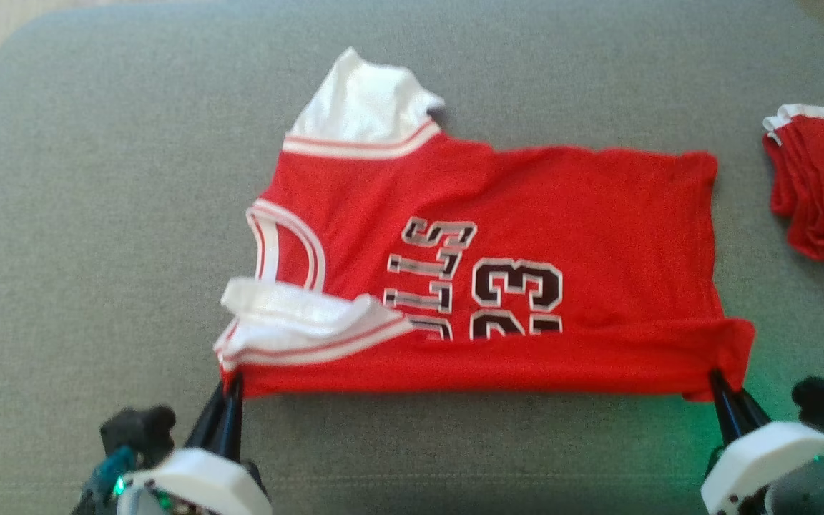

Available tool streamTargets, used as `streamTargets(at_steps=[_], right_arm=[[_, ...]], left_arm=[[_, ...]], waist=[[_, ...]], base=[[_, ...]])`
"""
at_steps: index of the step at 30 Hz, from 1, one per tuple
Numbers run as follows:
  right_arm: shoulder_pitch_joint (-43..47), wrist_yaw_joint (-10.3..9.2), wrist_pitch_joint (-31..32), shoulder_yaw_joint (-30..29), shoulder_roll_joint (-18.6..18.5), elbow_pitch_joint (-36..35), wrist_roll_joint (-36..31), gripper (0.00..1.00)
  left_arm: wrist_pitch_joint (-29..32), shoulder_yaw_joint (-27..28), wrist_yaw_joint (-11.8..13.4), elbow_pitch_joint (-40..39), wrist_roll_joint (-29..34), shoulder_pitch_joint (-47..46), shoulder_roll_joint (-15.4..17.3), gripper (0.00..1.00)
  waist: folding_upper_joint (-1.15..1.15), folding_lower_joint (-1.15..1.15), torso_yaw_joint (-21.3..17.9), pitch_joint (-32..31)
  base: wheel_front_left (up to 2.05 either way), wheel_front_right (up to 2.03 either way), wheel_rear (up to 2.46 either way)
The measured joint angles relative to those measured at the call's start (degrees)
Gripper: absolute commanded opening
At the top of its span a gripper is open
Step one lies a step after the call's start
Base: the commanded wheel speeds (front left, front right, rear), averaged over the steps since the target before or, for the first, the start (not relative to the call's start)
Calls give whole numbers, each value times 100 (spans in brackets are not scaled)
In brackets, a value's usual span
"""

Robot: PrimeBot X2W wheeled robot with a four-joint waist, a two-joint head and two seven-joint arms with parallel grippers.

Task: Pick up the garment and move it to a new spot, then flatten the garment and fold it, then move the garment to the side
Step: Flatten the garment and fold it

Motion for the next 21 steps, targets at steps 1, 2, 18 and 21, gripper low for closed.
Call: streamTargets(at_steps=[1, 2, 18, 21], right_arm=[[79, 0, 43, -22, 2, -20, -1, 0], [146, 0, 47, -43, 4, -27, -1, 0], [77, 0, -896, 42, 4, -541, 84, 100], [-105, 0, -1206, 149, 3, -782, -51, 100]], left_arm=[[26, -4, 41, -42, -32, 110, -1, 0], [58, -9, 59, -68, -53, 216, -1, 0], [-460, -97, 198, -245, 146, 250, 27, 100], [-731, -60, 229, -385, 267, 71, 43, 100]], waist=[[0, 0, 12, -47], [0, 0, 22, -92], [0, 0, -59, -348], [0, 0, -104, -375]], base=[[0, 0, 0], [0, 0, 0], [0, 0, 0], [0, 0, 0]])
